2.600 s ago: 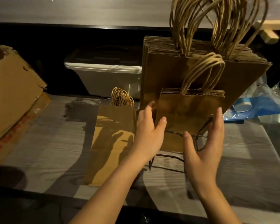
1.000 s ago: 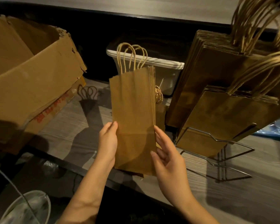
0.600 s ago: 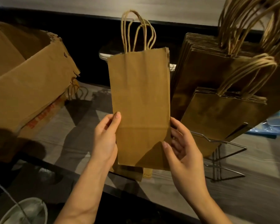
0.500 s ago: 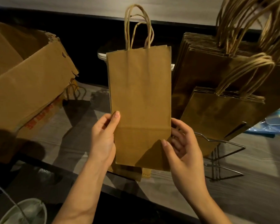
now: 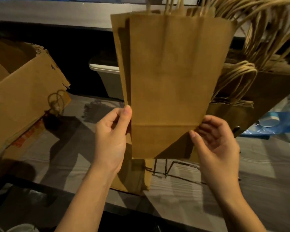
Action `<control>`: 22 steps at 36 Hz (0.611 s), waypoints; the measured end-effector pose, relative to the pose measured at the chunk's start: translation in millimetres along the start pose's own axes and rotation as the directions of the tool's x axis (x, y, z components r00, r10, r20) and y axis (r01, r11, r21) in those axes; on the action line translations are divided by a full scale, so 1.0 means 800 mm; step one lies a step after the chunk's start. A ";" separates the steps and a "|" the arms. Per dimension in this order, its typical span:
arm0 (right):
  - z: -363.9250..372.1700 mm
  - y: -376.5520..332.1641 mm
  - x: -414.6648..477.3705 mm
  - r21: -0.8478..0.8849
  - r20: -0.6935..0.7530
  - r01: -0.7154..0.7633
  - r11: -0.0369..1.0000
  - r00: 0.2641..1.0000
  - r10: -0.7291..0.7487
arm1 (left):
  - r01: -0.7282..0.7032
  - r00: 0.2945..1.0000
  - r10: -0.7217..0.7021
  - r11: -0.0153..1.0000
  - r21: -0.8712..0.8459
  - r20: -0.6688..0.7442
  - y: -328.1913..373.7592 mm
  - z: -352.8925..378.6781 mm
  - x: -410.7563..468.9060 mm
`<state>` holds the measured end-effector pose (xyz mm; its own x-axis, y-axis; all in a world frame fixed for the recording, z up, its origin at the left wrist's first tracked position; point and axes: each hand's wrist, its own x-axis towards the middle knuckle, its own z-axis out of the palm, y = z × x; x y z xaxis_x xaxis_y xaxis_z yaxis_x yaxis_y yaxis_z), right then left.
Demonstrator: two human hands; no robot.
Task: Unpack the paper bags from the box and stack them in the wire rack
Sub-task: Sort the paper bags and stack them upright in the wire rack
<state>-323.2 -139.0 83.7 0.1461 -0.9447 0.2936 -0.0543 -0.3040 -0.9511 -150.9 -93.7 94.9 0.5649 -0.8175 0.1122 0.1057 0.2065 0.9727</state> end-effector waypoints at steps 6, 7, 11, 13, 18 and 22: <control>-0.030 -0.006 0.025 -0.099 -0.169 0.114 0.989 0.977 -0.129 | -0.065 0.991 0.059 0.997 0.048 0.123 0.013 0.051 0.008; -0.032 -0.005 0.029 -0.112 -0.189 0.128 0.985 0.971 -0.147 | -0.067 0.991 0.060 0.997 0.050 0.122 0.015 0.060 0.009; -0.047 0.003 0.042 -0.128 -0.272 0.157 0.979 0.944 -0.187 | -0.087 0.983 0.088 0.996 -0.014 0.163 0.020 0.100 0.012; -0.053 0.005 0.047 -0.158 -0.300 0.156 0.975 0.933 -0.198 | -0.109 0.977 0.117 0.993 -0.054 0.180 0.021 0.116 0.014; -0.063 0.009 0.047 -0.214 -0.346 0.163 0.963 0.909 -0.230 | -0.204 0.961 0.216 0.975 -0.083 0.174 0.015 0.143 0.013; -0.063 0.027 0.041 -0.283 -0.361 0.144 0.948 0.900 -0.245 | -0.164 0.946 0.172 0.985 -0.051 0.273 -0.002 0.152 0.002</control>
<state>-369.0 -182.7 77.7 -0.2120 -0.8199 0.5318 -0.3103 -0.4595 -0.8322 -249.5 -160.6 118.3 0.3292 -0.8851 0.3289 0.0527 0.3650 0.9295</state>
